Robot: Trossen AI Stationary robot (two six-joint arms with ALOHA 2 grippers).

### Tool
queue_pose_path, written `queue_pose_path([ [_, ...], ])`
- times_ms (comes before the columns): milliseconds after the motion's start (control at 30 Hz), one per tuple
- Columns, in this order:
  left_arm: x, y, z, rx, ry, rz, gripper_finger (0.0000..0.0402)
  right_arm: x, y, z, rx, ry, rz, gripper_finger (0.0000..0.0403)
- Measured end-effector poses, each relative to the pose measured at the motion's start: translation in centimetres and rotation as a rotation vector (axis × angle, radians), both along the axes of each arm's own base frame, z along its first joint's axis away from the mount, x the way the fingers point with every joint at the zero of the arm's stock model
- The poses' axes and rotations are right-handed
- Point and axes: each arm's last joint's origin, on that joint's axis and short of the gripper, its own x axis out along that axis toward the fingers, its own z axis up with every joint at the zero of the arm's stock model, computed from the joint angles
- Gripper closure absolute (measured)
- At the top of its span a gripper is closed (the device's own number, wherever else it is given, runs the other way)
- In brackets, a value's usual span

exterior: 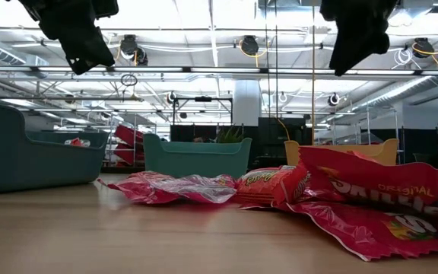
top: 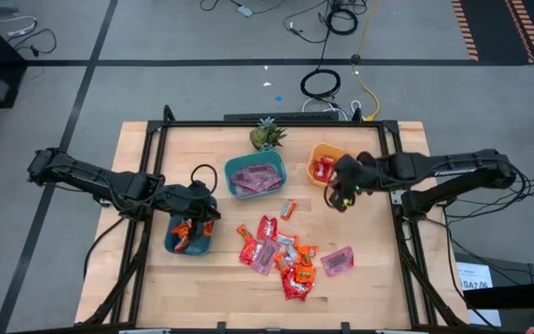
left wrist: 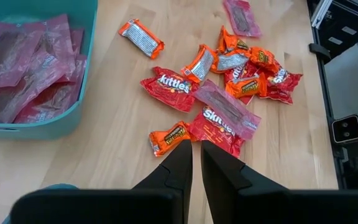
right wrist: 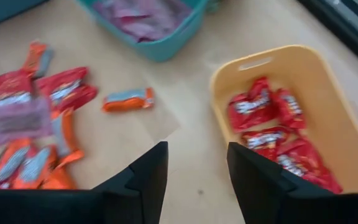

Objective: Sort candy
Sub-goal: Put the orange chocolate into the blue bin

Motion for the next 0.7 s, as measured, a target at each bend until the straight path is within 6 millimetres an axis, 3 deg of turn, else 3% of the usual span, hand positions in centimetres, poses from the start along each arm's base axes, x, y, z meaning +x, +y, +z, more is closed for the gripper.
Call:
queue_pose_path([
  [300,0.1,-0.5,0.3,-0.092,-0.016,-0.103,0.0358,-0.2,2.2,-0.2,0.03,0.007,0.053,0.0259],
  [700,0.1,-0.6,0.3,-0.184,0.008,-0.094,0.0358,-0.7,3.1,-0.3,0.04,0.035,0.081,0.0259],
])
